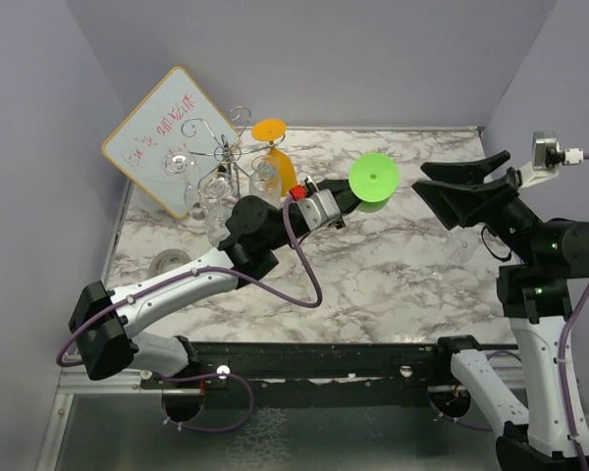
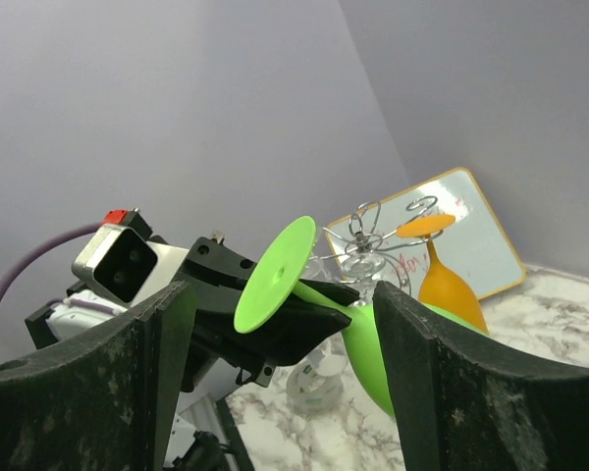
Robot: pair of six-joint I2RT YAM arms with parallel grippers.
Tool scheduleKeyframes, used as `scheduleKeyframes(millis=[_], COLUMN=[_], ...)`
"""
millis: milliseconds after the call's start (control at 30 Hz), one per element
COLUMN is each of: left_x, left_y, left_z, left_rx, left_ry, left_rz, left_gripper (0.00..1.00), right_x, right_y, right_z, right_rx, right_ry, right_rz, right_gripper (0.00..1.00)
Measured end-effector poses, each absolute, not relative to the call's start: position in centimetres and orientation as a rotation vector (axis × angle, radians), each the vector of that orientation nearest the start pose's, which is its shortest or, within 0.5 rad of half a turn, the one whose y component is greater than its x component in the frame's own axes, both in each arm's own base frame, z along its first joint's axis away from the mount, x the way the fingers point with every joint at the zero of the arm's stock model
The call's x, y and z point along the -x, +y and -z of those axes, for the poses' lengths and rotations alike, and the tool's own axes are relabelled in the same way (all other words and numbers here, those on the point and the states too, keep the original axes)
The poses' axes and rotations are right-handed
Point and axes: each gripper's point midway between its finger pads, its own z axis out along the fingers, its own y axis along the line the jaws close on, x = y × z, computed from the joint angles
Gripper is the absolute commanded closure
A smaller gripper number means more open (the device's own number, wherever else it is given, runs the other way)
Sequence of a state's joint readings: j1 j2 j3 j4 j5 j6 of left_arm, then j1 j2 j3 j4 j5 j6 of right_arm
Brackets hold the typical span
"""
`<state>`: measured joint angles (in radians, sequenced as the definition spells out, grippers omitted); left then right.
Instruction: Place the wine glass upside down on the wine glass rack
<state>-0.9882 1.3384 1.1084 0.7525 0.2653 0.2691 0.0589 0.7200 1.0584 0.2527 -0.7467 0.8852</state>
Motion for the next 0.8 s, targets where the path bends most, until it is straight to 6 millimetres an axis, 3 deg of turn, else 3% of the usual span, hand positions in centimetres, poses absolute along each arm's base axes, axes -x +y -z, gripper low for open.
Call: scheduleKeyframes(millis=[200, 300, 433, 600, 800], left_x=[-21.0, -20.9, -21.4, -21.4, -22.1], left_y=[-39.2, -39.4, -39.6, -39.7, -40.4], left_z=[-46.0, -45.6, -44.7, -44.7, -44.0], left_rx=[-0.874, -0.898, -0.918, -0.921, -0.904], left_ry=[0.68, 0.678, 0.703, 0.7, 0.751], left_rz=[0.754, 0.748, 0.732, 0.73, 0.713], left_gripper=[1.0, 1.0, 1.0, 1.0, 1.0], right_x=[-20.7, -21.6, -21.7, -21.3, -21.6], right_y=[16.2, 16.6, 16.9, 17.0, 17.0], right_z=[-48.6, -47.8, -46.9, -46.8, -46.0], right_rx=[0.263, 0.265, 0.27, 0.27, 0.257], right_ry=[1.359, 1.434, 1.481, 1.486, 1.517], right_rz=[-1.249, -1.271, -1.308, -1.331, -1.335], right_gripper=[0.45, 0.47, 0.46, 0.36, 0.54])
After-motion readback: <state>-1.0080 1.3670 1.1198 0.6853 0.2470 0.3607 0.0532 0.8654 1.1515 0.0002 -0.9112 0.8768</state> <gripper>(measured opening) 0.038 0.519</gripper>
